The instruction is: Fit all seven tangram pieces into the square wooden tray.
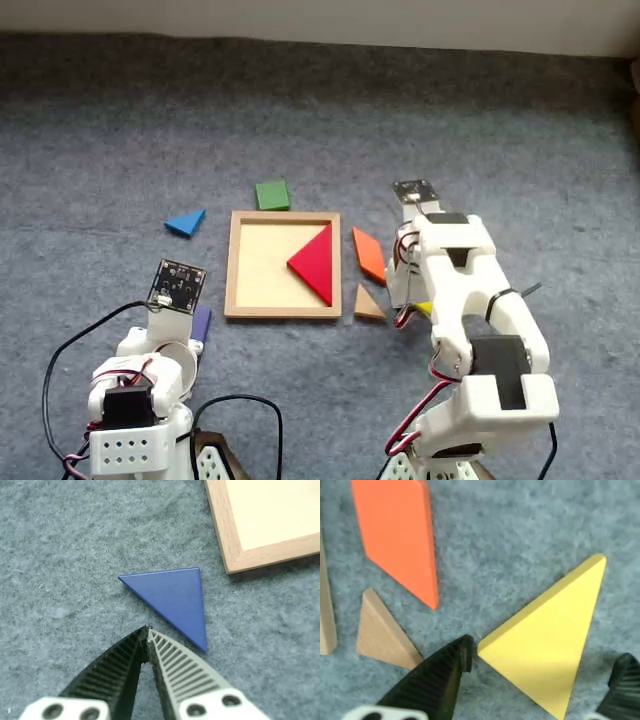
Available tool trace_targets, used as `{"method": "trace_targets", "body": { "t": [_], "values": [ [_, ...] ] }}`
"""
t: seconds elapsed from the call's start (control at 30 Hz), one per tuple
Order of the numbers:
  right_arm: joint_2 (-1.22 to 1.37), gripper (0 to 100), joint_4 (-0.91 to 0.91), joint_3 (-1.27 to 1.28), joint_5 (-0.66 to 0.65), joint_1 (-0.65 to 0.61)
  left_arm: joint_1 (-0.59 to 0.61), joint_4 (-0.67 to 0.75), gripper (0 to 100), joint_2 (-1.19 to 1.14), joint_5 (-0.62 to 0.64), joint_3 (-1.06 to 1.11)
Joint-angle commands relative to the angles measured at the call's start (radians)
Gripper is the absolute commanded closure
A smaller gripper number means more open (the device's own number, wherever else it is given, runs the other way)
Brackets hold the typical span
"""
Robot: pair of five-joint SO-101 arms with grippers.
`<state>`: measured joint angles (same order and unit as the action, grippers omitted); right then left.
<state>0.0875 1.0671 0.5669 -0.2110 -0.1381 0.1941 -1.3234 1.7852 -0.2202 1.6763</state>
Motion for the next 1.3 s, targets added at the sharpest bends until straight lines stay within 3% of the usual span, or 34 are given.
{"method": "trace_targets", "body": {
  "t": [0.0,0.2,0.37,0.9,1.03,1.27],
  "values": [
    [0.018,59.1,-0.002,-0.013,0.002,-0.008,0.004,-0.005,99,0.025,0.003,0.019],
    [0.018,59.6,-0.002,-0.013,0.002,-0.008,0.004,-0.005,99,0.025,0.003,0.019],
    [0.018,67.8,-0.008,-0.013,0.002,-0.008,0.004,-0.005,99,0.025,0.003,0.019],
    [0.018,68.0,-0.010,-0.013,0.008,-0.007,0.004,-0.005,99,0.025,0.003,0.019],
    [0.016,67.9,-0.045,-0.015,0.078,-0.008,0.004,-0.005,99,0.025,0.003,0.019],
    [0.016,67.9,-0.048,-0.015,0.081,-0.007,0.004,-0.005,99,0.025,0.003,0.019]
  ]
}}
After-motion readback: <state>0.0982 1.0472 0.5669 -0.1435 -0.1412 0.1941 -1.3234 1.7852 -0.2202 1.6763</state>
